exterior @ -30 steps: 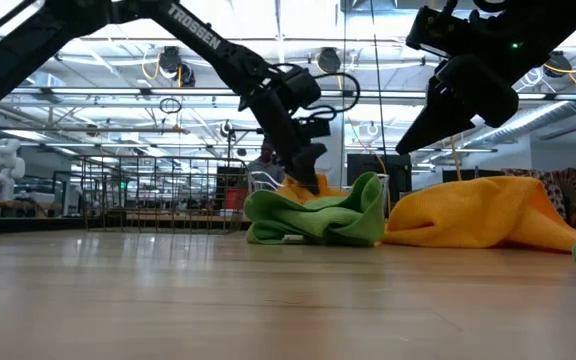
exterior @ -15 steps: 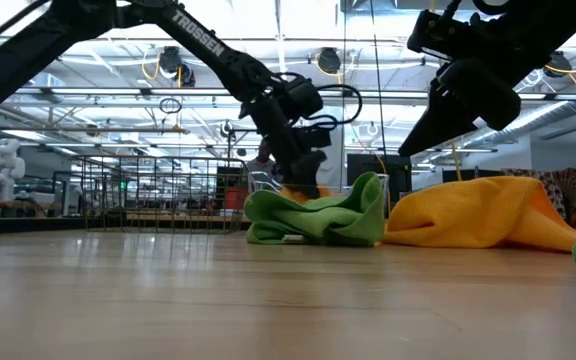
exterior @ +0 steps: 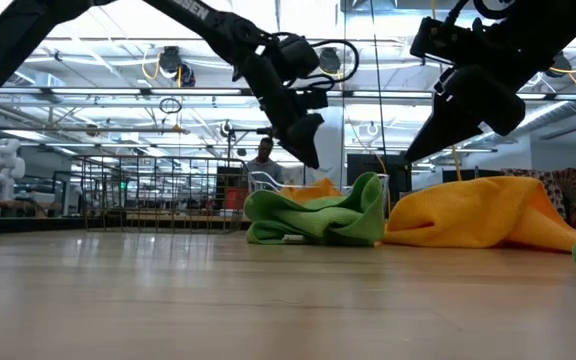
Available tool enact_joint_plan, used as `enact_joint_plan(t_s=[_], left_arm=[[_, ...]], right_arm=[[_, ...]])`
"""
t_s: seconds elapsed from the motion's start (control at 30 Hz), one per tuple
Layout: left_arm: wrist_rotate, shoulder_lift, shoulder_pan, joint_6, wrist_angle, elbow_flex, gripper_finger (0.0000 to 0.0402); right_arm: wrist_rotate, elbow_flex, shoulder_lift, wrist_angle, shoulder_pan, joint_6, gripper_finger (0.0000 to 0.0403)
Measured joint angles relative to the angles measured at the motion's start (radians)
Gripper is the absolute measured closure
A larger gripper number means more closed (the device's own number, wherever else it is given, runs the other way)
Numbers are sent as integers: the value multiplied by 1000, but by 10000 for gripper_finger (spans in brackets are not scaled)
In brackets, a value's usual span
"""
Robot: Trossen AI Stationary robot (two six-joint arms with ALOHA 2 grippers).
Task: Sort microfiber towel by color & place in baskets
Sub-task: Put the left yellow microfiber towel into the transparent bin
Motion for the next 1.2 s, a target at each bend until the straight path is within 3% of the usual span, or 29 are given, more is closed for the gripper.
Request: enact_joint_plan(t_s=[0.3, 0.37, 0.83, 1.0, 1.2], left_arm=[[59, 97, 14, 57, 41, 0, 384], [72, 120, 17, 57, 40, 0, 396], [57, 173, 17, 56, 56, -1, 382], [53, 148, 17, 32, 36, -1, 382], [47, 79, 7, -20, -29, -1, 381]], right_arm=[[0, 0, 0, -12, 0, 22, 403], [0, 0, 0, -14, 0, 22, 403], [-22, 0, 0, -76, 0, 71, 403], [-10, 0, 0, -97, -1, 103, 403], [38, 0, 0, -238, -31, 196, 403]])
